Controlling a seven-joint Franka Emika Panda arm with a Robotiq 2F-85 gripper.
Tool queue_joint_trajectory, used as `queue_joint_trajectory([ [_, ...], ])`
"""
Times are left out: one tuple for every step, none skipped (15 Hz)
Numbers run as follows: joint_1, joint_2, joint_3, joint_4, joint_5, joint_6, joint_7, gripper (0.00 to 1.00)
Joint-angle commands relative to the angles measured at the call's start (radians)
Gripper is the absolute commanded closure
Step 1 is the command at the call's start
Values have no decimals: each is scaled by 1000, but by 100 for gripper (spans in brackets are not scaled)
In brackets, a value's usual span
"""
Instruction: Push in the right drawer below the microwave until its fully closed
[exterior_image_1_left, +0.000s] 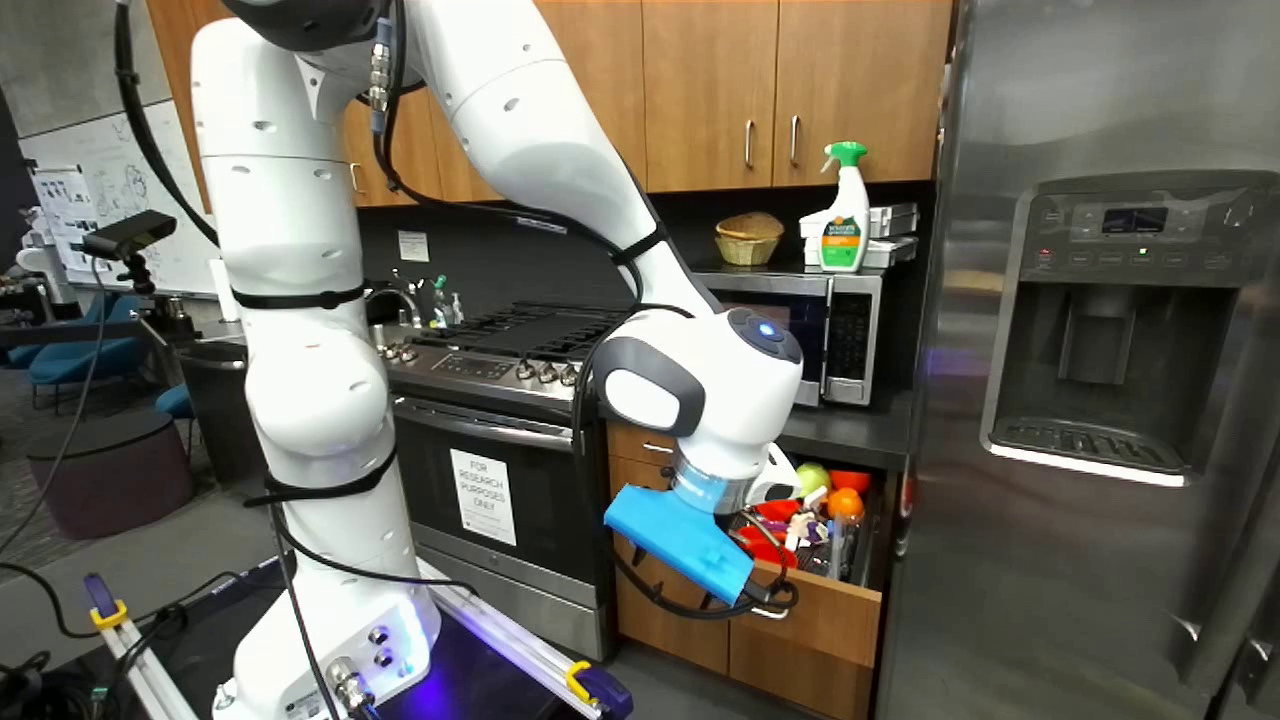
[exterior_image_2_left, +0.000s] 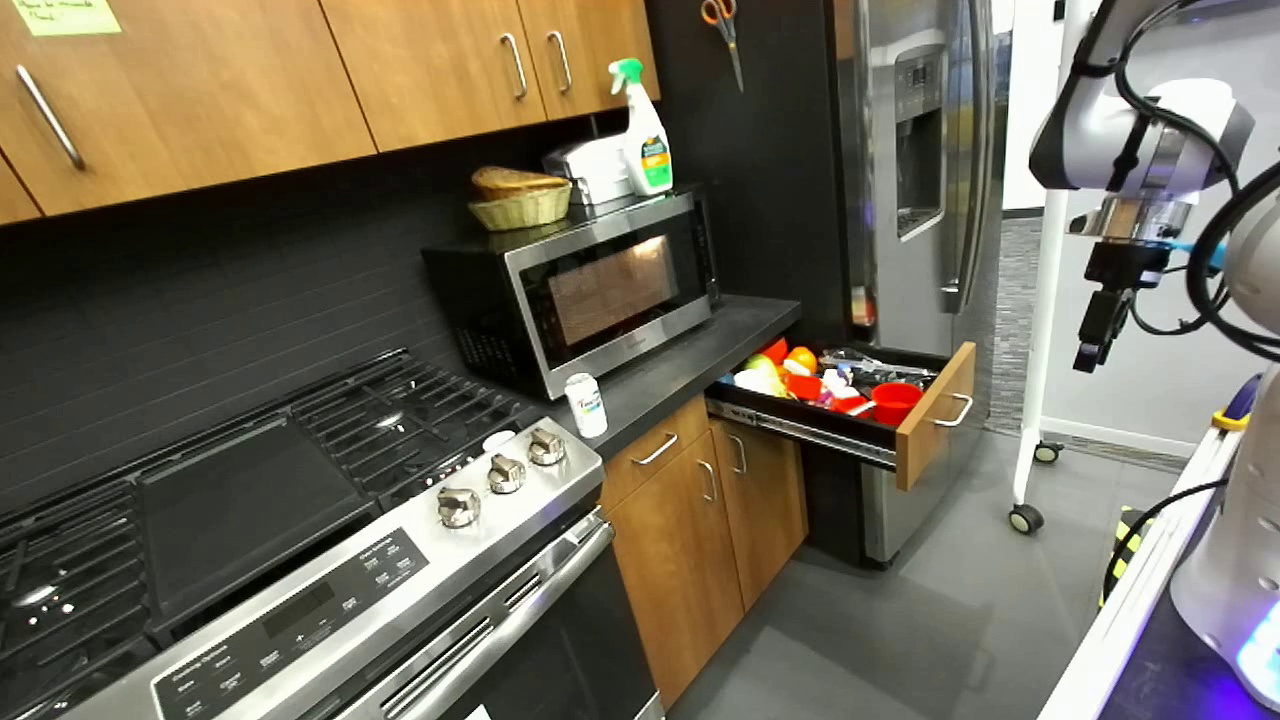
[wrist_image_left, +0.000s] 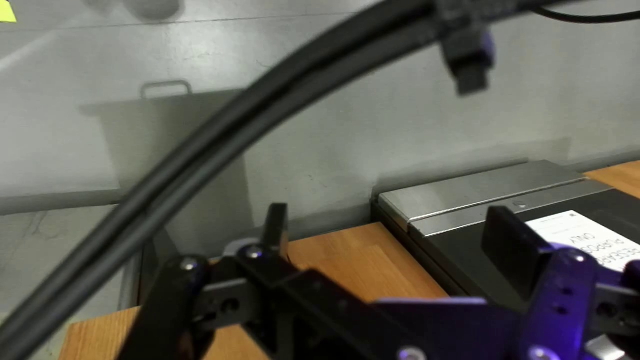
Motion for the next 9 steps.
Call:
queue_joint_trajectory([
  [-43, 1, 45, 2, 1, -5, 2, 0],
  [-50, 5, 54, 2, 8, -2, -4, 0],
  [-56, 7, 62, 0, 12, 8, -8, 0],
  [-61, 13, 71, -2, 23, 21, -21, 0],
  [-67, 14, 78, -3, 26, 26, -28, 0],
  [-73, 24, 87, -3, 44, 33, -50, 0],
  [-78, 32, 94, -2, 56, 37, -59, 0],
  [-84, 46, 104, 0, 76, 41, -81, 0],
  [-90, 63, 114, 3, 104, 48, -101, 0],
])
